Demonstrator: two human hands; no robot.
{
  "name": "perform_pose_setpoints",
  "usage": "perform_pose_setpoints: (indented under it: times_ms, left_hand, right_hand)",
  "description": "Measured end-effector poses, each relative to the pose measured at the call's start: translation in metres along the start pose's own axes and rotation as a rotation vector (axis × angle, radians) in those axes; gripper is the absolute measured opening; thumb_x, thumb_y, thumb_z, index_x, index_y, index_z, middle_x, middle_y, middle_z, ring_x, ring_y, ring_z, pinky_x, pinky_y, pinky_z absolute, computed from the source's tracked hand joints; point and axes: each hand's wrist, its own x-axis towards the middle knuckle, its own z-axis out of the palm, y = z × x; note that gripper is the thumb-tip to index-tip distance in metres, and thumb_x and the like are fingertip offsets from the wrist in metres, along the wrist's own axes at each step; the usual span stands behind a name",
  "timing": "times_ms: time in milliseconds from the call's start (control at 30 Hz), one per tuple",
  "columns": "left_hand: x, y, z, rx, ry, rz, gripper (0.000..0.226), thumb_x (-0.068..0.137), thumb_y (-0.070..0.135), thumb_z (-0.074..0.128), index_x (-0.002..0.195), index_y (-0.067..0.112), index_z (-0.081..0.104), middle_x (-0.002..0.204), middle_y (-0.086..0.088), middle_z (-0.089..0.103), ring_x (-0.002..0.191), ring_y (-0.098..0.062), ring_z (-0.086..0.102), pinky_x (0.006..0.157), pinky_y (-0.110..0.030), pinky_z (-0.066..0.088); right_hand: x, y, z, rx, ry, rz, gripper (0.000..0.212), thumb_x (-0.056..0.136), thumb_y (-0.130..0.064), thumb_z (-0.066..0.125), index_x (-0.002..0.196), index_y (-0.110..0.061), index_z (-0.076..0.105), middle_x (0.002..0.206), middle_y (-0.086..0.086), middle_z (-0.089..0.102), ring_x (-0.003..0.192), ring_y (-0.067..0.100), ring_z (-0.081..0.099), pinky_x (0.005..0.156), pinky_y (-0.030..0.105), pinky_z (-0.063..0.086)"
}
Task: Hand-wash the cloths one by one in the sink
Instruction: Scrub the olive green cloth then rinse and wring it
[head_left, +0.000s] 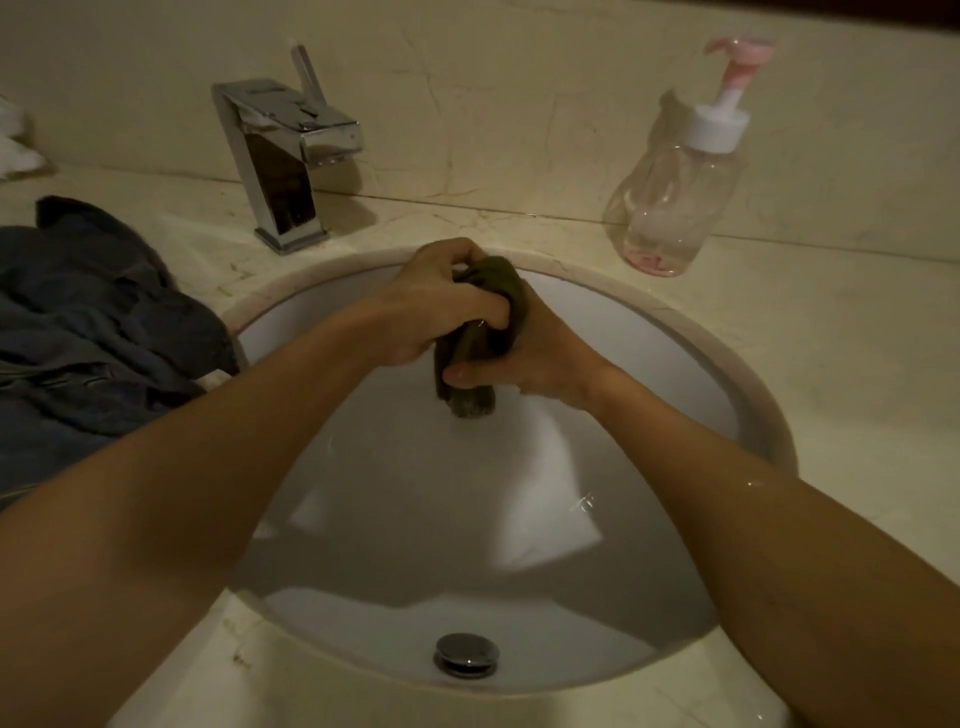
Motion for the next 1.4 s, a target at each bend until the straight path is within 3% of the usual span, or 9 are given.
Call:
perform_pose_setpoints:
  times_ms: [167,500,667,800,900,1000,1167,1300,1400]
  left_hand:
    - [-0.001,0.003,0.001,-0.083,0.036,-0.04,0.03,0.077,-0.005,0.072,0.102,0.009,0.062,0.101,-0.015,0.065,0.101,-0.033,0.066,0.083,-0.043,0.061]
    - [-0.001,-0.012,-0.011,0.041,-0.025,-0.049,0.031,0.082,0.012,0.079,0.11,0.015,0.066,0.108,-0.008,0.071,0.102,-0.023,0.07,0.08,-0.035,0.06]
    - [-0.008,-0.019,-0.005,0.614,0.079,0.093,0.09,0.066,0.038,0.092,0.143,0.027,0.045,0.146,0.002,0.045,0.13,-0.019,0.048,0.104,-0.036,0.046]
    - [-0.016,-0.022,0.029,1.095,-0.085,0.256,0.132,0.063,0.042,0.093,0.159,0.025,0.004,0.166,0.005,-0.003,0.153,-0.026,0.005,0.119,-0.044,0.024]
    - [-0.013,-0.024,0.038,1.073,0.039,0.377,0.097,0.08,0.026,0.081,0.156,0.016,0.023,0.161,-0.009,0.026,0.146,-0.028,0.03,0.116,-0.044,0.035]
    - [-0.013,-0.016,0.034,1.114,0.051,0.328,0.036,0.084,0.017,0.07,0.119,0.02,0.059,0.108,-0.004,0.067,0.094,-0.024,0.063,0.082,-0.04,0.055]
    - [-0.012,-0.018,0.035,1.069,-0.121,0.073,0.013,0.081,0.027,0.067,0.086,0.015,0.069,0.071,0.002,0.063,0.067,-0.018,0.062,0.065,-0.034,0.057]
    - [-0.011,-0.01,0.031,0.575,-0.304,-0.249,0.024,0.08,0.007,0.067,0.058,0.013,0.059,0.05,0.001,0.056,0.042,-0.01,0.05,0.042,-0.021,0.04]
    - [-0.011,-0.011,0.019,0.497,-0.409,-0.423,0.007,0.079,0.012,0.069,0.073,0.011,0.066,0.055,0.0,0.054,0.042,-0.01,0.043,0.04,-0.019,0.029]
  right_hand:
    - [-0.003,-0.01,0.005,-0.03,0.1,0.162,0.029,0.08,-0.01,0.083,0.106,-0.013,0.071,0.098,0.008,0.075,0.089,0.023,0.073,0.081,0.032,0.061]
    - [-0.005,-0.014,-0.022,-0.048,-0.183,0.386,0.05,0.077,-0.02,0.088,0.122,-0.019,0.067,0.114,0.005,0.072,0.105,0.023,0.068,0.099,0.04,0.055]
    - [-0.01,-0.013,-0.029,-0.469,-0.044,0.502,0.03,0.077,-0.02,0.086,0.094,-0.014,0.062,0.088,0.011,0.069,0.07,0.022,0.067,0.059,0.031,0.054]
    - [-0.014,-0.031,-0.029,-0.175,-0.037,0.524,0.018,0.077,0.002,0.074,0.089,-0.006,0.063,0.076,0.01,0.064,0.062,0.022,0.061,0.054,0.031,0.051]
    - [-0.02,-0.046,-0.025,-0.12,-0.117,0.495,0.021,0.074,0.009,0.068,0.07,-0.007,0.055,0.061,0.006,0.052,0.052,0.016,0.05,0.046,0.026,0.041]
    - [-0.02,-0.044,-0.016,-0.513,-0.155,0.36,0.024,0.085,-0.004,0.067,0.068,-0.013,0.052,0.067,0.002,0.054,0.059,0.017,0.054,0.048,0.024,0.039]
    - [-0.021,-0.032,-0.01,-0.855,-0.22,0.156,0.031,0.091,-0.025,0.065,0.068,-0.027,0.045,0.073,-0.005,0.05,0.066,0.016,0.053,0.063,0.029,0.04]
    - [-0.024,-0.031,-0.009,-0.914,-0.159,0.038,0.028,0.091,-0.037,0.072,0.113,-0.023,0.061,0.09,-0.005,0.058,0.079,0.018,0.059,0.065,0.031,0.043]
    - [-0.021,-0.024,-0.006,-0.876,-0.136,-0.124,0.039,0.089,-0.033,0.076,0.122,-0.024,0.056,0.098,-0.006,0.053,0.082,0.017,0.054,0.069,0.029,0.04]
